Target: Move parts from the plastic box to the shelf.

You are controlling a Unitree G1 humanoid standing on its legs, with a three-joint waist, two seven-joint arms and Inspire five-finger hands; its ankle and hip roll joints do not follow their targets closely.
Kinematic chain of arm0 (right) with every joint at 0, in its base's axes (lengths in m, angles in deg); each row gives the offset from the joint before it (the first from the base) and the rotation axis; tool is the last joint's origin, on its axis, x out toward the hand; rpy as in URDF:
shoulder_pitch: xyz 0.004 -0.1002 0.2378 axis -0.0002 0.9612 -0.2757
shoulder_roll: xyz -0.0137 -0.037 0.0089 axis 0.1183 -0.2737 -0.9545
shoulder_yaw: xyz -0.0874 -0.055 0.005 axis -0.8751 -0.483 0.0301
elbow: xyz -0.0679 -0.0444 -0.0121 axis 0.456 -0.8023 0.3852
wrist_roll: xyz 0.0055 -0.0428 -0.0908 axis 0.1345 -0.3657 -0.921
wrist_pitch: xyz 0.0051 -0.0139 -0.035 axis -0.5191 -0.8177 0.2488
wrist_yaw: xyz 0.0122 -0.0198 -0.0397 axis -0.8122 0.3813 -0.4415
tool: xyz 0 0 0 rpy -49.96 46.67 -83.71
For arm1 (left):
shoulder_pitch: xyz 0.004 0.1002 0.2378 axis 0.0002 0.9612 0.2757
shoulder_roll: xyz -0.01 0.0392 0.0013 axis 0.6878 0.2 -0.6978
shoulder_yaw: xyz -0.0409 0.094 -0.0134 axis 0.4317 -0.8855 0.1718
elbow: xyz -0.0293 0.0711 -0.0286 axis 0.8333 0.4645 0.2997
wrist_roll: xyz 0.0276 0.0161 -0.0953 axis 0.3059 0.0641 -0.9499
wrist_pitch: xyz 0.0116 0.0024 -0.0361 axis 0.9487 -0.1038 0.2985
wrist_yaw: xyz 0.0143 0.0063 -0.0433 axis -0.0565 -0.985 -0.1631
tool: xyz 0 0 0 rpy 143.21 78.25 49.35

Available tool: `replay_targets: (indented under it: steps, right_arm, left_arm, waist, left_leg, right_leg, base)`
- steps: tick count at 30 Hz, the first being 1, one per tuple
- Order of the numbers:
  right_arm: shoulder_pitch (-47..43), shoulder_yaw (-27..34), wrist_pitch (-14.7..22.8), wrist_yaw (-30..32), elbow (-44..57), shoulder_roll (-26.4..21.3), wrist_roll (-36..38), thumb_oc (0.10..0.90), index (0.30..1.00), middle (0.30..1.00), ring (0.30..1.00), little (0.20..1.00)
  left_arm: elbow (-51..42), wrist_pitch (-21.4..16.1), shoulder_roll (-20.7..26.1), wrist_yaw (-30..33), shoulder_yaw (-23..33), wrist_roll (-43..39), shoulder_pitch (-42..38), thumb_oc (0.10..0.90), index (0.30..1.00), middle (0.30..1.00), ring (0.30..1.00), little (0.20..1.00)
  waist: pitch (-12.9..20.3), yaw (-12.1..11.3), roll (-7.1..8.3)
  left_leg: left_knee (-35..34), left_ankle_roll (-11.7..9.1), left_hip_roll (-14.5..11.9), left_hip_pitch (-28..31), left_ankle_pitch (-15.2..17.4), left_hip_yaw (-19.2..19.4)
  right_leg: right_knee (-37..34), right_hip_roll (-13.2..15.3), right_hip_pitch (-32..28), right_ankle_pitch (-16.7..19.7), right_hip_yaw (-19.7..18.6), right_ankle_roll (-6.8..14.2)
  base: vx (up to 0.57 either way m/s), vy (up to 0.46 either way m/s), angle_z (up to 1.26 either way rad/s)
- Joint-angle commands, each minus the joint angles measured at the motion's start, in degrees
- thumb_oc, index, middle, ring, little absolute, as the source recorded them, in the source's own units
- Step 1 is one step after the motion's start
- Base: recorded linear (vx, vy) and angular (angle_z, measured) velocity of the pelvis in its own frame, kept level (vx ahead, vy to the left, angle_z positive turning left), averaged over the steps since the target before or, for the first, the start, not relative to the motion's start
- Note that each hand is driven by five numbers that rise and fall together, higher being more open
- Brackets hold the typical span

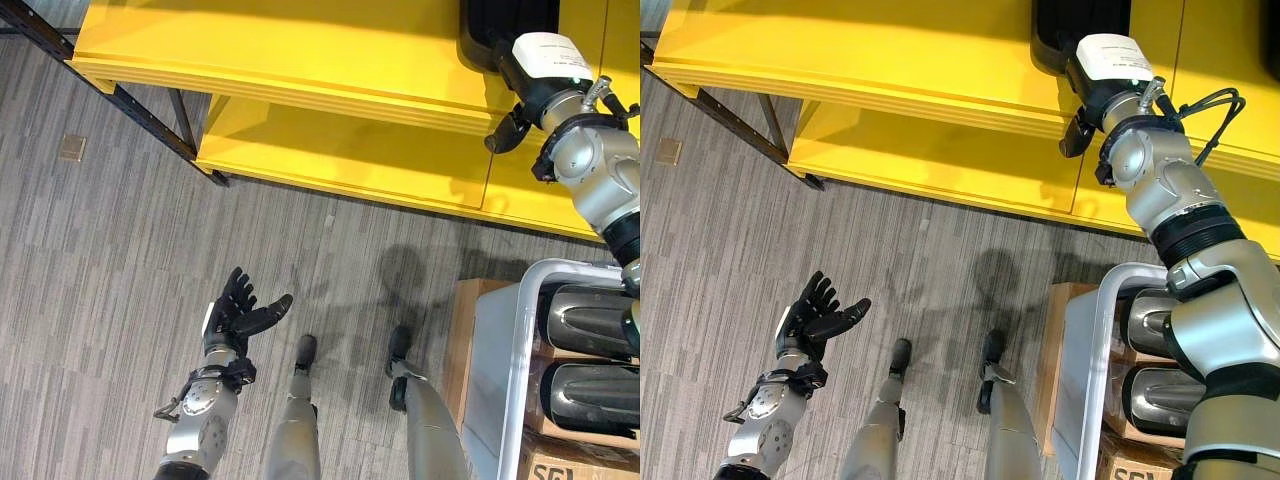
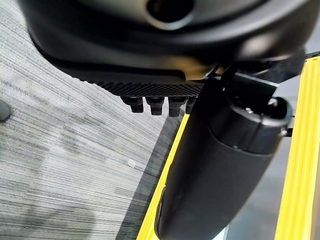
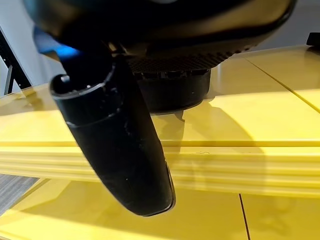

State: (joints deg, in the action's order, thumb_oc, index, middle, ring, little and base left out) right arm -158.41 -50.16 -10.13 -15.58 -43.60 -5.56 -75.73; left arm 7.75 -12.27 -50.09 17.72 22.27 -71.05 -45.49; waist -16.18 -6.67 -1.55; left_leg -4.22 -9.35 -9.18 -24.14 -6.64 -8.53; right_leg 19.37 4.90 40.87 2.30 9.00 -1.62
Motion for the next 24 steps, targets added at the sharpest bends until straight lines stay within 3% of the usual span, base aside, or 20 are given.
replay_targets:
  steps: [1, 24]
  right_arm:
    - [-8.87, -4.45, 0.52, 2.31, -1.8, -0.61, 2.2, 0.9, 1.0, 1.0, 1.0, 1.0]
    - [-15.76, -7.94, 1.01, 3.8, -8.43, 1.1, 4.7, 0.9, 1.0, 1.0, 1.0, 1.0]
  left_arm:
    - [-7.64, -5.94, 4.09, 0.2, -0.68, -0.56, -0.85, 0.9, 1.0, 1.0, 1.0, 1.0]
    - [-8.5, -6.77, 5.39, -0.14, -0.74, -1.61, -0.49, 0.9, 1.0, 1.0, 1.0, 1.0]
  waist:
    - [0.84, -1.06, -0.59]
    - [1.14, -2.55, -0.75]
  left_leg:
    - [-0.78, -1.32, -6.22, 10.64, -6.85, 0.96]
    - [-0.78, -2.13, -6.59, 8.44, -8.62, -0.45]
  right_leg:
    - [-3.27, 4.83, -0.15, 3.31, -3.73, 7.84]
    - [-2.56, 4.83, 2.01, 3.3, -3.39, 7.84]
  base:
    - [0.0, 0.0, 0.0]
    - [0.0, 0.0, 0.02]
